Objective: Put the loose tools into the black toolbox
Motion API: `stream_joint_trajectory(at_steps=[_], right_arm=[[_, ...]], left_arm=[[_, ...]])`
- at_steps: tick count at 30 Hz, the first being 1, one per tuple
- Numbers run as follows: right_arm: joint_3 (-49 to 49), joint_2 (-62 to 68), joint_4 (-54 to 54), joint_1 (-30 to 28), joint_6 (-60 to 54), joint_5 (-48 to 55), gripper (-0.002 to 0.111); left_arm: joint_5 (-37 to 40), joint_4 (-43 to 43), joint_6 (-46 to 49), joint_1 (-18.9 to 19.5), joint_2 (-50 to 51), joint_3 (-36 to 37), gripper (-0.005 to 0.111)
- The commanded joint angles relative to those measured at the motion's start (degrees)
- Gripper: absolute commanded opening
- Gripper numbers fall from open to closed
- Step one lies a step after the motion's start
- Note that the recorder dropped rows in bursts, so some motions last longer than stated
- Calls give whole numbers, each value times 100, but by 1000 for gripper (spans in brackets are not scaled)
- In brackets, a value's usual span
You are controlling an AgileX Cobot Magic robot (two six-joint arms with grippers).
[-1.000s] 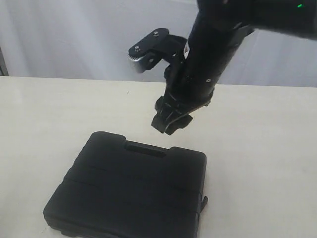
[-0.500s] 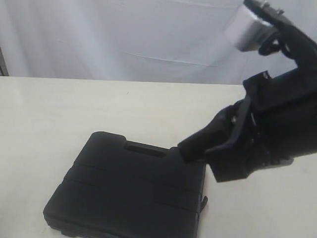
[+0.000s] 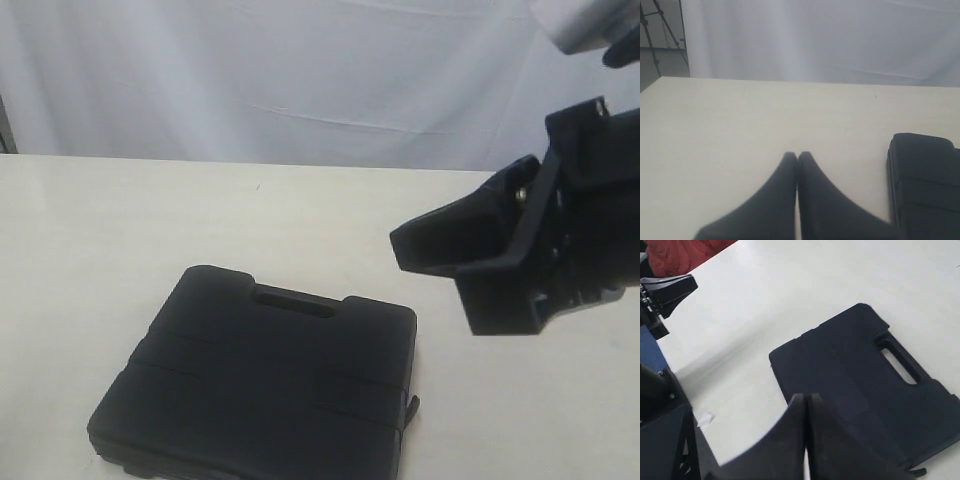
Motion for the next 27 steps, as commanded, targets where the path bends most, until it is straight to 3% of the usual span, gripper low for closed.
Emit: stream_joint_trajectory(at_steps=[1, 8, 17, 23, 27], right_arm=[[23, -41, -165, -8, -52, -215, 0], [23, -524, -589, -8, -144, -213, 0], [63, -364, -59, -8, -144, -428, 0], [905, -461, 378, -106, -144, -1386, 0], [1641, -810, 1463, -583, -328, -1716, 0]], left_arm=[[3, -14, -12, -12, -16, 12, 0], [3, -14, -12, -12, -16, 12, 0], [3, -14, -12, -12, -16, 12, 0], [3, -14, -12, -12, -16, 12, 0], [3, -14, -12, -12, -16, 12, 0]])
